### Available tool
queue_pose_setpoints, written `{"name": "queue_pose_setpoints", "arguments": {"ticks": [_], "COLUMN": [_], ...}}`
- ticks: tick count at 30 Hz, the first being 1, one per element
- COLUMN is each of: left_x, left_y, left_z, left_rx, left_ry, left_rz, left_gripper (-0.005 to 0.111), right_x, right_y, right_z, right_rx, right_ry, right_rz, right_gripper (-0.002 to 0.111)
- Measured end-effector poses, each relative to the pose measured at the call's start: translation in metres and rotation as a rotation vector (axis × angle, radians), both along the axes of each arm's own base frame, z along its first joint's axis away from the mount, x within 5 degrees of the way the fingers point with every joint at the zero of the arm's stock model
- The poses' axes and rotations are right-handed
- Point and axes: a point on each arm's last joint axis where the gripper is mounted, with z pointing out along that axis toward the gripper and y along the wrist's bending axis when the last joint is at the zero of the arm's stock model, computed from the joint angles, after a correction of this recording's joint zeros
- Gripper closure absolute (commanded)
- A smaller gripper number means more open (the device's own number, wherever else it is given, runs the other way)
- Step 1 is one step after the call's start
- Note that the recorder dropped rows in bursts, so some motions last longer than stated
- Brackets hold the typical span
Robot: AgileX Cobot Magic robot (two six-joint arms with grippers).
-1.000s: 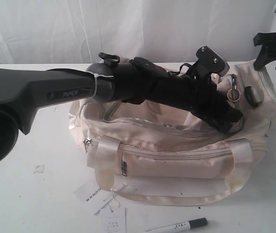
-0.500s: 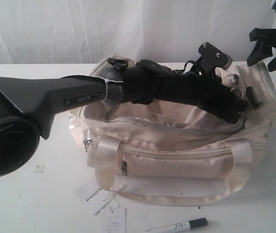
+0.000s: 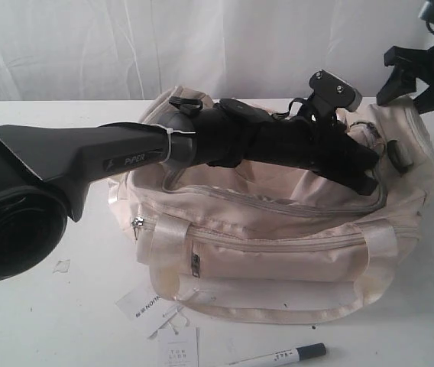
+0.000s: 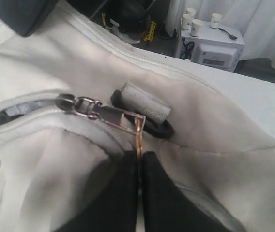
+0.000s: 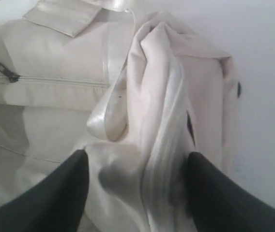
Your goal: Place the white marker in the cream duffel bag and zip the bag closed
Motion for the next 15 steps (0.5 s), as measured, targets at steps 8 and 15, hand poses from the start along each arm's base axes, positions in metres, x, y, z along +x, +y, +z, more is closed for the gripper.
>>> {"name": "queue_pose_setpoints", "arguments": {"ticks": [8,15], "left_x": [-0.008,-0.012], "left_y": [-0.002,-0.003], "left_z": [-0.002,-0.003], "left_rx": [0.027,0.029], "left_ry": [-0.002,0.008], "left_rz": [-0.105,-0.145], "left_gripper": [0.107,0.107], "right_x": [0.018,0.030], "right_y": [0.006,0.001], "right_z": [-0.042,-0.040], "right_rx": [0.131,0.066], "right_ry": [0.004,-0.129], "right_rz": [0.039,-0.007], "right_gripper": [0.066,0.108]}}
